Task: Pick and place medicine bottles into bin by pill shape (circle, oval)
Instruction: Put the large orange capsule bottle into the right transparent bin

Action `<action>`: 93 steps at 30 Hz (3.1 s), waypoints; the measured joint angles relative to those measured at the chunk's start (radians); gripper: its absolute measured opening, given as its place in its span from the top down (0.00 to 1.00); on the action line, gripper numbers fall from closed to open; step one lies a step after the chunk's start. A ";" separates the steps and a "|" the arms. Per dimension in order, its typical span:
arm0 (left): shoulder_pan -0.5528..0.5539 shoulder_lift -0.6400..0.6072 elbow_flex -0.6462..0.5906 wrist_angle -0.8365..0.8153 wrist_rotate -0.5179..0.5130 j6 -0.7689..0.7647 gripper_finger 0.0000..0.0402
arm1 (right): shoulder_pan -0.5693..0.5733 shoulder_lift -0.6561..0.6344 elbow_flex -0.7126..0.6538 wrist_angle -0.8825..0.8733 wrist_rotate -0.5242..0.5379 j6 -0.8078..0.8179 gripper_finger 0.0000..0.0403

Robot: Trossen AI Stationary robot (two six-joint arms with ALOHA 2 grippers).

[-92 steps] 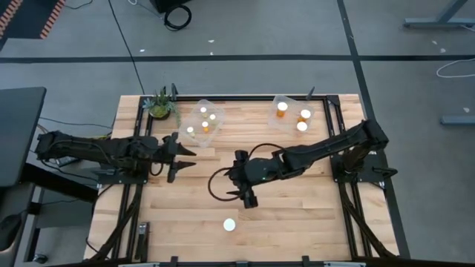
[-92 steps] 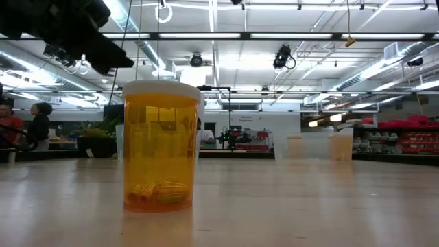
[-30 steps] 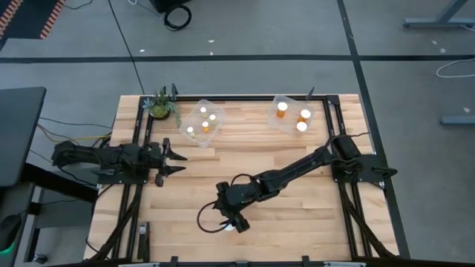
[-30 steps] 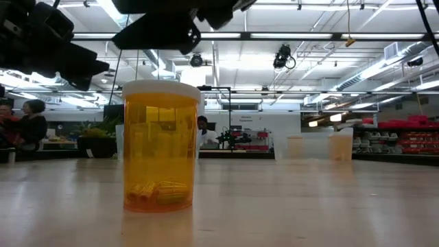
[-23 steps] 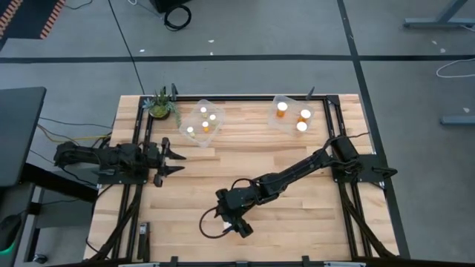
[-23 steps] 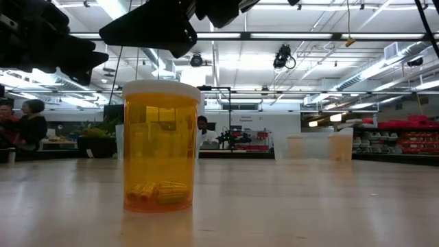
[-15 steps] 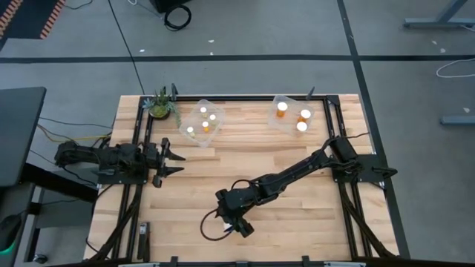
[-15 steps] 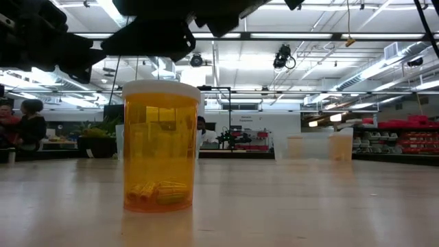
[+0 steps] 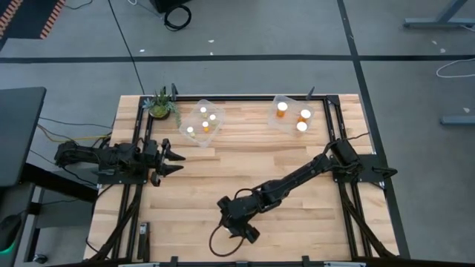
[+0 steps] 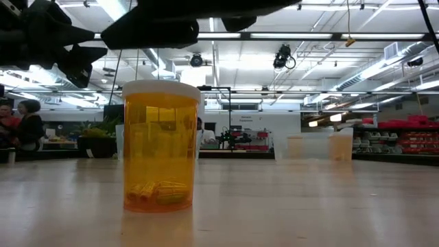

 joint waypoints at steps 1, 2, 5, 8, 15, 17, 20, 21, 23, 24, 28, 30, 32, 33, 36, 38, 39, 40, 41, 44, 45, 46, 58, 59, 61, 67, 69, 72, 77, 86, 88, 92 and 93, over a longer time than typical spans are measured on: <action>0.000 0.000 0.000 0.001 0.000 0.002 0.57 | 0.000 0.000 0.000 -0.003 0.008 -0.006 0.29; 0.000 0.000 0.000 0.001 0.000 0.004 0.57 | 0.000 0.000 0.000 -0.004 0.016 -0.011 0.29; 0.000 0.000 0.000 0.002 0.000 0.003 0.57 | -0.005 0.000 0.000 -0.005 0.027 -0.015 0.29; 0.000 0.000 0.000 0.000 0.000 0.004 0.57 | -0.004 0.000 0.000 -0.029 0.026 -0.002 0.29; 0.000 0.000 0.000 0.001 0.000 0.003 0.57 | 0.005 0.000 0.000 -0.045 0.024 0.013 0.29; 0.000 0.000 0.000 0.001 0.000 0.003 0.57 | 0.002 0.000 -0.009 -0.041 0.024 0.012 0.29; 0.000 0.000 0.000 0.001 0.000 0.003 0.57 | -0.005 0.001 -0.040 -0.027 0.024 0.017 0.29; 0.000 0.000 0.000 0.001 0.000 0.003 0.57 | -0.006 0.001 -0.046 -0.020 0.024 0.017 0.29; 0.000 0.000 0.000 0.001 0.000 0.003 0.57 | -0.007 0.001 -0.055 0.005 0.025 0.016 0.29; 0.000 0.000 0.001 0.001 0.000 0.003 0.57 | -0.006 0.001 -0.060 0.018 0.025 0.016 0.29; 0.000 0.000 0.001 0.001 0.000 0.003 0.57 | -0.005 0.001 -0.063 0.019 0.024 0.009 0.29; 0.000 0.000 0.001 0.001 0.000 0.003 0.57 | -0.005 0.001 -0.063 0.018 0.021 0.009 0.29; 0.000 0.000 0.001 0.000 0.000 0.003 0.57 | -0.008 0.001 -0.063 0.017 0.021 0.009 0.29; 0.000 0.000 0.001 0.001 0.000 0.003 0.57 | -0.011 0.001 -0.063 0.017 0.019 0.009 0.29; 0.000 0.000 0.001 0.000 0.000 0.003 0.57 | -0.015 0.001 -0.063 0.000 0.005 0.018 0.29; 0.000 0.000 0.001 0.001 0.000 0.003 0.57 | -0.018 0.001 -0.063 -0.001 0.004 0.022 0.29; 0.000 0.000 0.001 0.000 0.000 0.003 0.57 | -0.018 0.001 -0.063 -0.001 0.005 0.023 0.29; 0.000 0.000 0.001 0.001 0.000 0.003 0.57 | -0.018 0.001 -0.063 -0.001 0.005 0.024 0.29; 0.000 0.000 0.001 0.000 0.000 0.003 0.57 | -0.018 0.001 -0.063 -0.003 0.004 0.026 0.29; 0.000 0.000 0.001 0.000 0.000 0.003 0.57 | -0.021 0.001 -0.063 -0.020 0.000 0.040 0.30; 0.000 0.000 0.001 0.001 0.000 0.003 0.57 | -0.023 0.001 -0.063 -0.025 -0.001 0.044 0.31; 0.000 0.000 0.001 0.001 0.000 0.003 0.57 | -0.024 0.001 -0.063 -0.027 -0.001 0.049 0.32; 0.000 0.000 0.001 0.001 0.000 0.003 0.57 | -0.025 0.001 -0.063 -0.042 -0.003 0.060 0.41; 0.000 0.000 0.001 0.000 0.000 0.003 0.57 | -0.025 0.001 -0.063 -0.042 -0.003 0.060 0.42; 0.000 0.000 0.001 0.000 0.001 0.003 0.57 | -0.024 0.001 -0.063 -0.042 -0.003 0.060 0.43; 0.000 0.000 0.001 0.000 0.001 0.003 0.57 | -0.024 0.001 -0.063 -0.042 -0.002 0.061 0.44; 0.000 0.000 0.001 0.000 0.001 0.003 0.57 | -0.024 0.001 -0.063 -0.042 0.015 0.061 0.44; 0.000 0.000 0.001 0.000 0.001 0.003 0.57 | -0.027 0.000 -0.063 -0.042 0.028 0.056 0.44; 0.000 0.000 0.001 0.001 0.001 0.003 0.57 | -0.043 -0.012 -0.063 -0.071 0.040 0.054 0.44; 0.000 0.004 0.003 0.001 0.001 0.003 0.57 | -0.086 -0.089 -0.060 -0.185 0.151 0.037 0.44; 0.000 0.006 0.003 -0.002 0.001 0.003 0.57 | -0.094 -0.107 -0.060 -0.214 0.172 0.036 0.44; 0.000 0.015 0.003 -0.003 0.001 0.003 0.57 | -0.116 -0.143 -0.060 -0.241 0.188 0.036 0.44; 0.000 0.014 0.003 -0.004 0.001 0.003 0.57 | -0.121 -0.149 -0.060 -0.254 0.190 0.036 0.44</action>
